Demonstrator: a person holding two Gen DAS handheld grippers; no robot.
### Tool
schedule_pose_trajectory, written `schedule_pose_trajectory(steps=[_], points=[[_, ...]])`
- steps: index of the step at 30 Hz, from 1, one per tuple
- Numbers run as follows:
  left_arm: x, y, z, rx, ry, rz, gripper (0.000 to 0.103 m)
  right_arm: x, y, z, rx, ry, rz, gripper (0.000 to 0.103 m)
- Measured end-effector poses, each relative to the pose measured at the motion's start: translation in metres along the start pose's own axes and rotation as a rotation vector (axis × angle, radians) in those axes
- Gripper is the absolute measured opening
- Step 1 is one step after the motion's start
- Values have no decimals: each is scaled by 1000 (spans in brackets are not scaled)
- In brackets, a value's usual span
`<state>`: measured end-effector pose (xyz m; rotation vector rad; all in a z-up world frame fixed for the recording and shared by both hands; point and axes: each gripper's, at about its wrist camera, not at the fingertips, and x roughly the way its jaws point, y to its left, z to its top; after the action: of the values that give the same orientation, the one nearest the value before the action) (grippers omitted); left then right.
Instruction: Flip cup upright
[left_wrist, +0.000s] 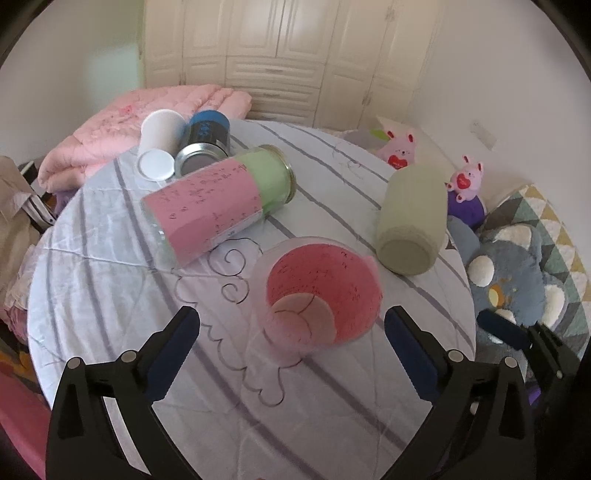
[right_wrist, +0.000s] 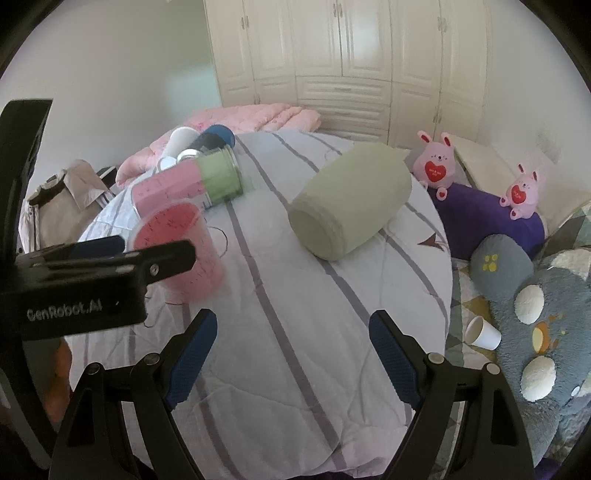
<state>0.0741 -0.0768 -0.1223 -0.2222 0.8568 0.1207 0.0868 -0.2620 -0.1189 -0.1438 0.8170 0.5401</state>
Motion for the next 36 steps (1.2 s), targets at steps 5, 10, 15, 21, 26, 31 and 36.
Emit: schedule_pose_trajectory(steps=[5, 10, 15, 21, 26, 31, 36], points=[[-30, 12, -4, 6, -46, -15, 102, -19, 9, 5, -4, -34, -20, 86], [-62, 23, -7, 27, -101, -22, 103, -43, 18, 11, 25, -78, -53, 86], [-90, 31, -13, 85, -182, 12, 103, -66, 36, 14, 43, -130, -114, 86], [-120, 45, -20, 127, -260, -1, 103, -87, 61, 15, 65, -203, -196, 86], [-135, 61, -24, 120, -307, -13, 103, -102, 87, 13, 49, -299, -265, 86], [-144, 75, -26, 119, -320, -35, 103, -111, 109, 13, 29, -380, -280, 86], [-155, 80, -27, 124, -344, -44, 103, -113, 124, 15, 10, -408, -294, 86]])
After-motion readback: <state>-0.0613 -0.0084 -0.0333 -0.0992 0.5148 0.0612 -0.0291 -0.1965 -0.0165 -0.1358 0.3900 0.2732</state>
